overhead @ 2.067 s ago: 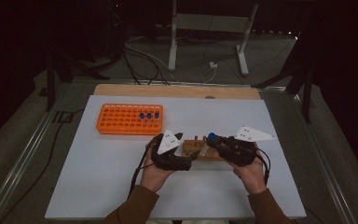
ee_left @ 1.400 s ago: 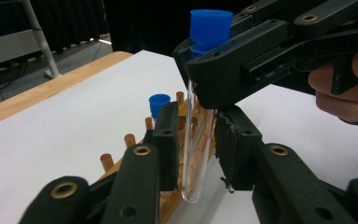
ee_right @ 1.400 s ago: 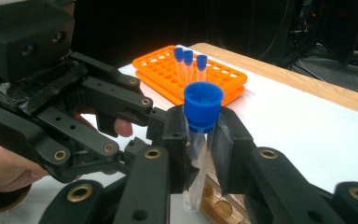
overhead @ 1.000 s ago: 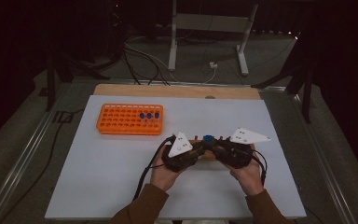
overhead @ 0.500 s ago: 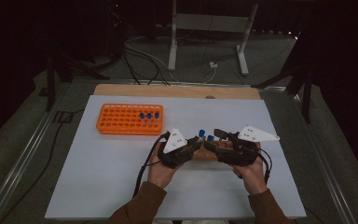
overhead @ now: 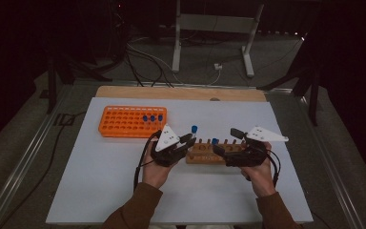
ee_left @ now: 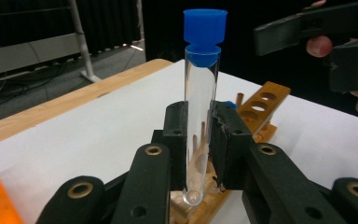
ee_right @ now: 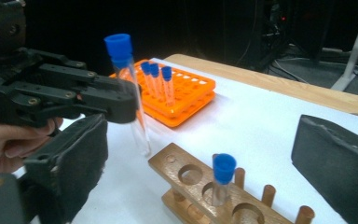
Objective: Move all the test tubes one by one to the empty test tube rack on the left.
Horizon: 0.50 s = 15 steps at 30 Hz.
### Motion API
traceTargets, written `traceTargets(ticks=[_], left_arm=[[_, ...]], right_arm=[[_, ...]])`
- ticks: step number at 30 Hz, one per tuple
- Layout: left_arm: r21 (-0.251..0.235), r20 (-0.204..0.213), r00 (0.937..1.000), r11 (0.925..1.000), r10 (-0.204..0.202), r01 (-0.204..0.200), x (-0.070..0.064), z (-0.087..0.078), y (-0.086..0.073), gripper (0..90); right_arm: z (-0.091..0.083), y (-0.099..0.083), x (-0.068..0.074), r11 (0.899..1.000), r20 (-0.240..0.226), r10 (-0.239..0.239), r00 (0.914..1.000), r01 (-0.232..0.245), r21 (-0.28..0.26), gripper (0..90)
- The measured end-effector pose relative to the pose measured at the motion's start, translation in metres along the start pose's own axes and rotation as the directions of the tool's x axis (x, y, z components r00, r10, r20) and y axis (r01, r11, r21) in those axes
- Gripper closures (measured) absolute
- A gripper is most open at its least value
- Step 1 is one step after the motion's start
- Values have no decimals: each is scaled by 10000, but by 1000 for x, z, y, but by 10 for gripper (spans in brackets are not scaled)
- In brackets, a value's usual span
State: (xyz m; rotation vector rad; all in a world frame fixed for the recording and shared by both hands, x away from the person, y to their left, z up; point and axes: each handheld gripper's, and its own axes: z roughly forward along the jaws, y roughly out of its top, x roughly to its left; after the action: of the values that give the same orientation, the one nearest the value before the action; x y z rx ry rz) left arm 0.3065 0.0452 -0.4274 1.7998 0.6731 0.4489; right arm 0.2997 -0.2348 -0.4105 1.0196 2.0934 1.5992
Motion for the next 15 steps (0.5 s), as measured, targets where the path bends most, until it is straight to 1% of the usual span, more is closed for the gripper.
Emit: traceTargets(ticks=[3, 8, 15], left_arm=[[-85, -156, 9998, 9999, -95, 94, 5, -5, 0, 783], [-213, -414, 9990, 9996, -175, 167, 15, -13, -1, 783], [-417, -915, 9948, 9983, -440, 403, 33, -26, -3, 782]], right_arm=[[-2, 0, -2, 10000, -87, 2, 10000, -2, -21, 22], [-5, 1, -5, 10000, -69, 29, 10000, -29, -86, 12], [-9, 1, -9, 9998, 79, 97, 9999, -95, -180, 7]])
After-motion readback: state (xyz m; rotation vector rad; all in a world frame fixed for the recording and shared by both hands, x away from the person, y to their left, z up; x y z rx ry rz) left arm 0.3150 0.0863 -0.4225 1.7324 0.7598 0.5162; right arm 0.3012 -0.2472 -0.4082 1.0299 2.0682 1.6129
